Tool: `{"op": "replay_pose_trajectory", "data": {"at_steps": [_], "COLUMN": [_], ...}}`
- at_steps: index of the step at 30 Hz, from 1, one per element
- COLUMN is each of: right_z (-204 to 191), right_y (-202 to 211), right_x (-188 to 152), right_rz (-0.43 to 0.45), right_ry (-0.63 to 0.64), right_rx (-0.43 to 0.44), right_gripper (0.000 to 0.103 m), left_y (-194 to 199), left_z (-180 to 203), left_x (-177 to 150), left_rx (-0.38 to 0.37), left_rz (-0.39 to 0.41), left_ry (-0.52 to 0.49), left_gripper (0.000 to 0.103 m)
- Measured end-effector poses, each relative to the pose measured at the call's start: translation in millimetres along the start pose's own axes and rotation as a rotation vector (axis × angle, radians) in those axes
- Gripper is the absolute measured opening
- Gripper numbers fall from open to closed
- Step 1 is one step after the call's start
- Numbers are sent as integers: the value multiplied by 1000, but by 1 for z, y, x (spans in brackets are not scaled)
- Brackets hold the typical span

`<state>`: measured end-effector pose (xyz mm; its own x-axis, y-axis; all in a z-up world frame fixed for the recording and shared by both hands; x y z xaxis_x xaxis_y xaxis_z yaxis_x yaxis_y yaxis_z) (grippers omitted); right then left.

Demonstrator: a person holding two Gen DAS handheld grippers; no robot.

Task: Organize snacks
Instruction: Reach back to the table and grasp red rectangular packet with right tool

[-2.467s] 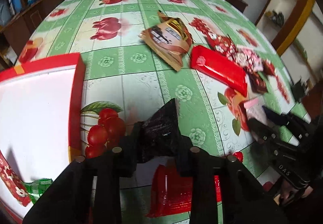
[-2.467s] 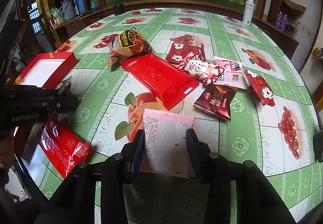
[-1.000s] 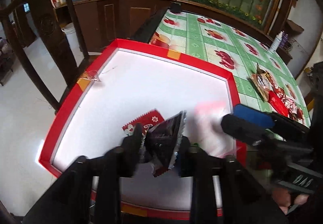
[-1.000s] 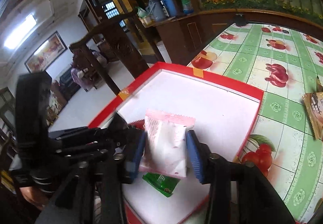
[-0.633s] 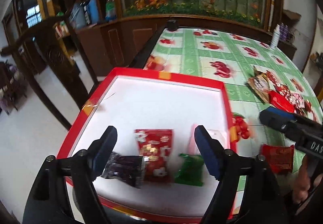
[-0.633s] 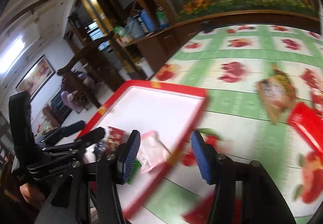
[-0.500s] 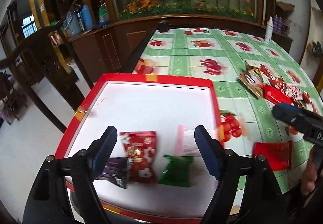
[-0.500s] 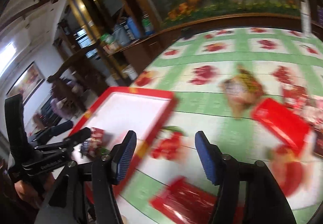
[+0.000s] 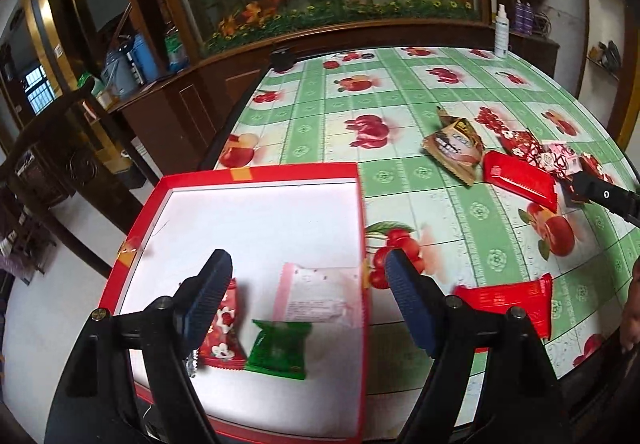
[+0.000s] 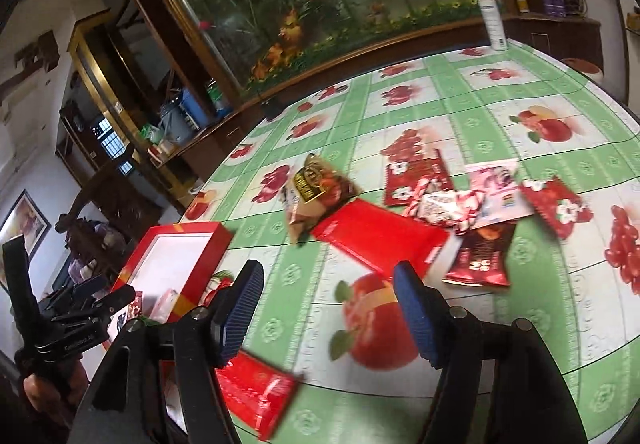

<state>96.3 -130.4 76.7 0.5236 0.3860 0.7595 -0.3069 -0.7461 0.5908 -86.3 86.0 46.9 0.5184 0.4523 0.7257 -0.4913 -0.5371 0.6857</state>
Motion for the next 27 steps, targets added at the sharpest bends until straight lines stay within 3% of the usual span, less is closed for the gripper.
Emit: {"op": "replay_pose_trajectory", "data": {"at_steps": [20, 27], "right_z": [34, 27], "right_y": [-14, -27], "right_x": [-12, 5], "right_rz": [-16, -76], "right_ry": [-105, 17], "right_rx": [70, -22], "right_gripper": [70, 70], "left_y": [-14, -18], "left_z": [46, 47], "left_x": [-2, -8], "left_rx": [-23, -58], "left_rz": [-42, -70], "left_ry": [-94, -116], "left_gripper": [79, 79]}}
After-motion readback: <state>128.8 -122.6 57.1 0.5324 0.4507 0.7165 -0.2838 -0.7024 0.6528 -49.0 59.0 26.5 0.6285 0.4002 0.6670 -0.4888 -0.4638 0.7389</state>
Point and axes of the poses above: each gripper's, at about its wrist camera, not at the fingertips, and y roughly against the way its jaws point, z to its right, x to its top, the point moved 3 cm from there along -y, roughly the way its jaws point, and after that the axes turned 13 degrees about y, right-handed, at the moved point
